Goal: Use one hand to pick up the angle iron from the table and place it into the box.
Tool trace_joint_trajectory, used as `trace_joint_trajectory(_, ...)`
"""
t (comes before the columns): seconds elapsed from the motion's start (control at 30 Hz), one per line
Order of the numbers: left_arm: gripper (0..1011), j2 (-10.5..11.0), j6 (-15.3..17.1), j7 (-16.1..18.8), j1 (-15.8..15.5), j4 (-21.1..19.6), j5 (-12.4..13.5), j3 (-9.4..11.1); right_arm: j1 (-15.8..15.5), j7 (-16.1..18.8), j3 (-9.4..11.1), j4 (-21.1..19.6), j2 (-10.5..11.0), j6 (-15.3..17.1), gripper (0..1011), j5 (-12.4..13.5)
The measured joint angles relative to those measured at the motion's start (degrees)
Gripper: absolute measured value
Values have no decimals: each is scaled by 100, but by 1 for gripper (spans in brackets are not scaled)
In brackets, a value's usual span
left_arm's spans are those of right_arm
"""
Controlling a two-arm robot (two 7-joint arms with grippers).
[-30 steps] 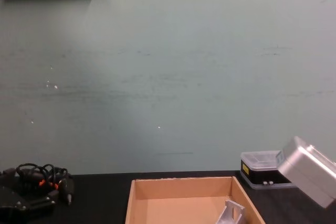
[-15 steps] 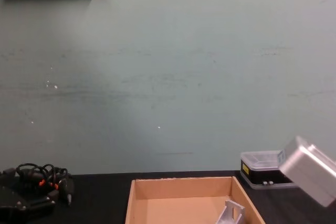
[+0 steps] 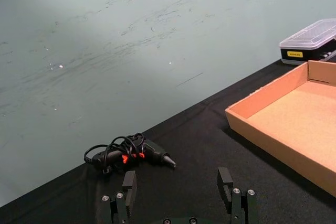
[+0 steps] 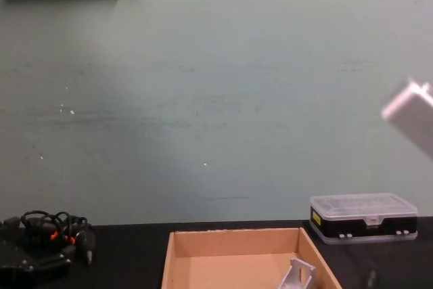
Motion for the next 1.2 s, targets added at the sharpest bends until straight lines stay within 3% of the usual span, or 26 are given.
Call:
trace_joint_trajectory(0.17, 1011, 0, 0, 0, 0, 0, 0, 0, 212, -354, 248, 30, -133, 182, 72, -90)
trace_joint_trajectory(0.33, 1011, 0, 0, 0, 0, 0, 0, 0, 383, -519, 354, 247, -327, 293, 72, -152)
trace_joint_trajectory(0.47, 1011, 0, 0, 0, 0, 0, 0, 0, 671, -659, 396, 676, -684, 417, 72, -224)
trace_joint_trajectory(0.77, 1011, 0, 0, 0, 0, 0, 0, 0, 1264, -614, 203, 1660, -1269, 532, 72, -469)
trace_joint_trajectory(1.2, 1011, 0, 0, 0, 0, 0, 0, 0, 1816, -390, -89, 2780, -1830, 493, 72, -836)
